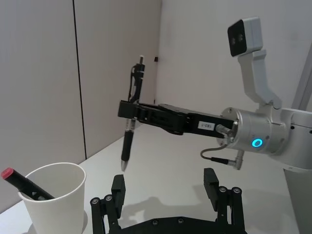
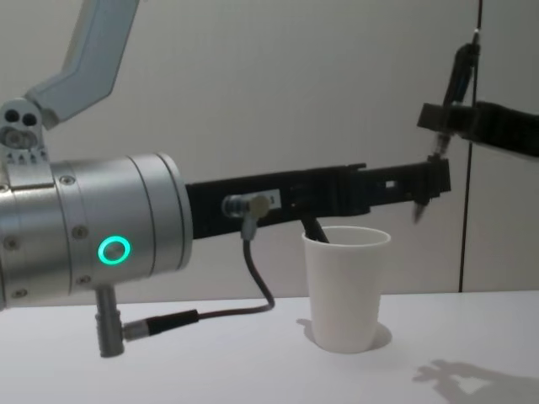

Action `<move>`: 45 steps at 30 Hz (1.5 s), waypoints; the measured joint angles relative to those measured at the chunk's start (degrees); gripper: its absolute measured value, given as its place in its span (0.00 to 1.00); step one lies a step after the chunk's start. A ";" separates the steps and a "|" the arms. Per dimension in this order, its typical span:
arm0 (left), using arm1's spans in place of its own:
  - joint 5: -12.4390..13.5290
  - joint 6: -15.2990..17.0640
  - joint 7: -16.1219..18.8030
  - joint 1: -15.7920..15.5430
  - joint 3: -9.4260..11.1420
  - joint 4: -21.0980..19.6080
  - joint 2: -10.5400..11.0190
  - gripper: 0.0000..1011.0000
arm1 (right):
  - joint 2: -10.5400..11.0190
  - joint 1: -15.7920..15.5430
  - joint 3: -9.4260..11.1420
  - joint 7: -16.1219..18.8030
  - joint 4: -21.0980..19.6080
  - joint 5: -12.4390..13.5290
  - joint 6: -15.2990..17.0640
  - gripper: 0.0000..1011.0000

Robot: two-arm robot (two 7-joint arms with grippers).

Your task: Place the pen into the pen holder.

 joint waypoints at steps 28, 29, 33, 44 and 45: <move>0.00 0.00 0.00 0.00 0.00 0.00 0.00 0.99 | -6.42 10.39 -3.08 0.69 13.32 -13.57 -4.25 0.14; 0.00 0.00 0.00 0.00 0.00 0.00 0.00 0.99 | -6.63 10.73 -3.15 0.71 13.71 -13.88 -4.43 0.14; 0.00 0.00 0.00 0.00 0.00 0.00 0.00 0.99 | -7.68 12.31 -3.68 0.94 16.23 -15.70 -5.64 0.14; 0.00 0.00 0.00 0.00 0.00 0.00 0.00 0.99 | -9.82 15.10 -4.86 1.86 21.26 -18.65 -7.38 0.14; 0.00 0.00 0.00 0.00 0.00 0.00 0.00 0.99 | -9.98 15.26 -4.93 1.92 21.56 -18.79 -7.43 0.14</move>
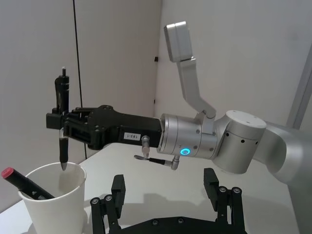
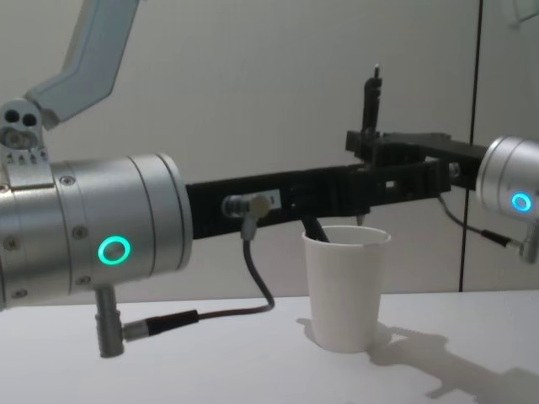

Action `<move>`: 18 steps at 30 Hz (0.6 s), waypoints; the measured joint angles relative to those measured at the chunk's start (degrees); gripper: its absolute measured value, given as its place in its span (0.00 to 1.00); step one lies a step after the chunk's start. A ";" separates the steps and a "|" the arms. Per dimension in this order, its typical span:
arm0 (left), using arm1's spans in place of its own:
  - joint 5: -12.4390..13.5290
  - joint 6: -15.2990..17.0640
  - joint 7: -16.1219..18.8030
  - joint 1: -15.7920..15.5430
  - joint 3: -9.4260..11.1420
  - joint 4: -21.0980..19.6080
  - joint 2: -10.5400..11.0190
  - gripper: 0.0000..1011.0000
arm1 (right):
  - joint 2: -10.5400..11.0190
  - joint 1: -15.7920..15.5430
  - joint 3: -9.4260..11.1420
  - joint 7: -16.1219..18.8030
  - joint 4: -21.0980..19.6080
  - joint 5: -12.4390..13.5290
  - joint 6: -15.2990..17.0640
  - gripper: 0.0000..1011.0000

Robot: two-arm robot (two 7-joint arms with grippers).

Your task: Place the pen into the pen holder.

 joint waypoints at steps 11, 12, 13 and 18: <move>0.00 0.00 0.00 0.00 0.00 0.00 0.00 0.99 | -1.24 1.18 -1.07 0.68 3.89 -1.92 -0.30 0.14; 0.00 0.00 0.00 0.00 0.00 0.00 0.00 0.99 | -1.29 1.21 -1.13 0.70 4.10 -2.02 -0.29 0.14; 0.00 0.00 0.00 0.00 0.00 0.00 0.00 0.99 | -1.33 1.25 -1.17 0.71 4.26 -2.13 -0.28 0.14; 0.00 0.00 0.00 0.00 0.00 0.00 0.00 0.99 | -1.57 1.46 -1.43 0.80 5.18 -2.70 -0.22 0.17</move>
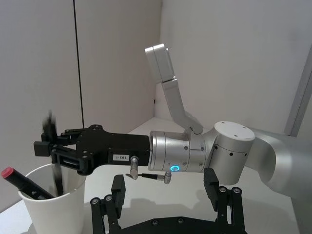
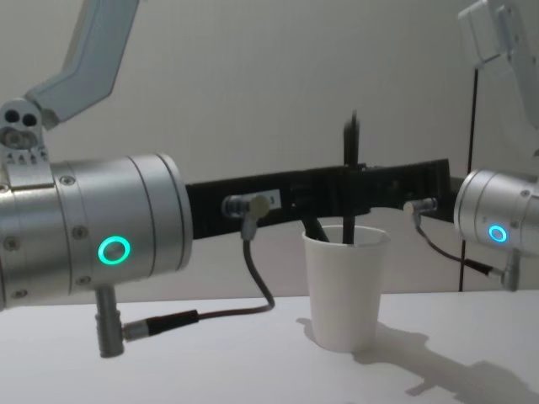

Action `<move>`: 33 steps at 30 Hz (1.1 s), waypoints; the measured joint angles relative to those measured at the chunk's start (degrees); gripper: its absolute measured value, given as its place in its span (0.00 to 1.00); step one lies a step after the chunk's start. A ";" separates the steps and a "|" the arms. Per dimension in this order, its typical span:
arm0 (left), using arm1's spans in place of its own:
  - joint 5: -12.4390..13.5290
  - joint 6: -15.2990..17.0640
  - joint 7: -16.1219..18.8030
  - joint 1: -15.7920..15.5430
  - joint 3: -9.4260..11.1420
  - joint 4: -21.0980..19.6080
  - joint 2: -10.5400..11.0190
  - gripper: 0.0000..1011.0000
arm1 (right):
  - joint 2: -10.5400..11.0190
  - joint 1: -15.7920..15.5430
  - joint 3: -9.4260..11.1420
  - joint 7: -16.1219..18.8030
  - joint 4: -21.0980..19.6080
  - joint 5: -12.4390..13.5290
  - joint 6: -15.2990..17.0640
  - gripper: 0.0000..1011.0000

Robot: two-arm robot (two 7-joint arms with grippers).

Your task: Place the pen into the pen holder.

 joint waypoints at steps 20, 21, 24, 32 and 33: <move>0.00 0.00 0.00 0.00 0.00 0.00 0.00 0.99 | -0.32 0.24 -0.35 0.13 1.33 -0.76 0.11 0.75; 0.00 0.00 0.00 0.00 0.00 0.00 0.00 0.99 | -0.31 0.24 -0.35 0.13 1.32 -0.76 0.11 0.77; 0.00 0.00 0.00 0.00 0.00 0.00 0.00 0.99 | -0.01 -0.15 -0.14 0.07 0.44 -0.17 0.23 0.88; 0.00 0.00 0.00 0.00 0.00 0.00 0.00 0.99 | 1.85 -2.70 0.88 -1.22 -3.93 2.55 1.27 0.99; 0.00 0.00 0.00 0.00 0.00 0.00 0.00 0.99 | 2.16 -3.13 1.03 -1.47 -4.62 2.95 1.45 0.99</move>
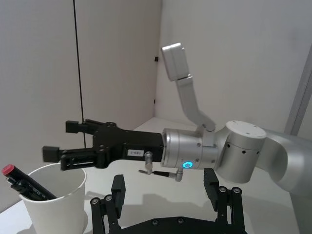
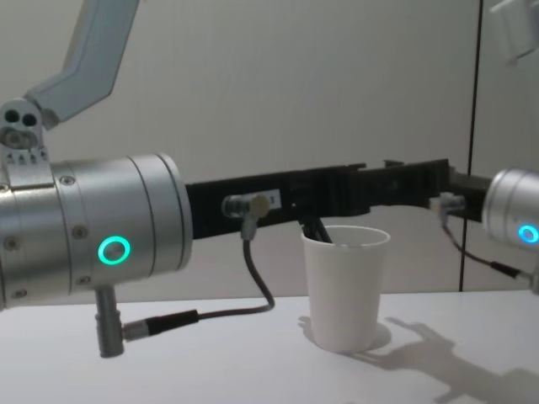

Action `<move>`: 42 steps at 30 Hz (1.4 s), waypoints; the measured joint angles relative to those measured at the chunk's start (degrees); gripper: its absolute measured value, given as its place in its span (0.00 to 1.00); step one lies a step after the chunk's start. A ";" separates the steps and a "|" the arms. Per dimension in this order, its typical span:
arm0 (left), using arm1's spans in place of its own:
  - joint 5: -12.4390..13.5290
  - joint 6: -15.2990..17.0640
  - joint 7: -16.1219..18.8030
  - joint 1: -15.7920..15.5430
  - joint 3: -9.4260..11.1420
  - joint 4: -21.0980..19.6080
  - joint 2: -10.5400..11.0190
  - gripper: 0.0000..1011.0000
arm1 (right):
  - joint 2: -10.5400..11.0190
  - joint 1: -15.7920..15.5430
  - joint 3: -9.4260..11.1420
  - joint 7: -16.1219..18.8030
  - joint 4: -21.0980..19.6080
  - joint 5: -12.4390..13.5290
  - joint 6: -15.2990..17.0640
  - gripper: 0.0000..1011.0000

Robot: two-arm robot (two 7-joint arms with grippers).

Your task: Place the pen into the pen holder.

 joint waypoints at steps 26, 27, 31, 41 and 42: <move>0.32 -0.30 0.47 -0.05 0.06 0.20 0.06 0.99 | 5.88 -8.95 2.64 -5.95 -12.01 5.57 3.15 0.99; 0.64 -0.57 0.98 -0.12 0.14 0.38 0.10 0.99 | 5.90 -9.11 2.68 -6.05 -12.15 5.49 3.12 0.99; 1.85 -1.64 2.97 -0.37 0.44 1.06 0.26 0.99 | 6.06 -10.59 3.05 -6.92 -13.36 4.72 2.78 0.99; 6.40 -5.54 10.19 -1.24 1.50 3.62 0.90 0.99 | 6.63 -15.75 4.26 -9.89 -17.40 2.20 1.66 0.99; 7.12 -6.19 11.36 -1.39 1.67 4.04 1.00 0.99 | 6.73 -16.58 4.46 -10.39 -18.04 1.79 1.47 0.99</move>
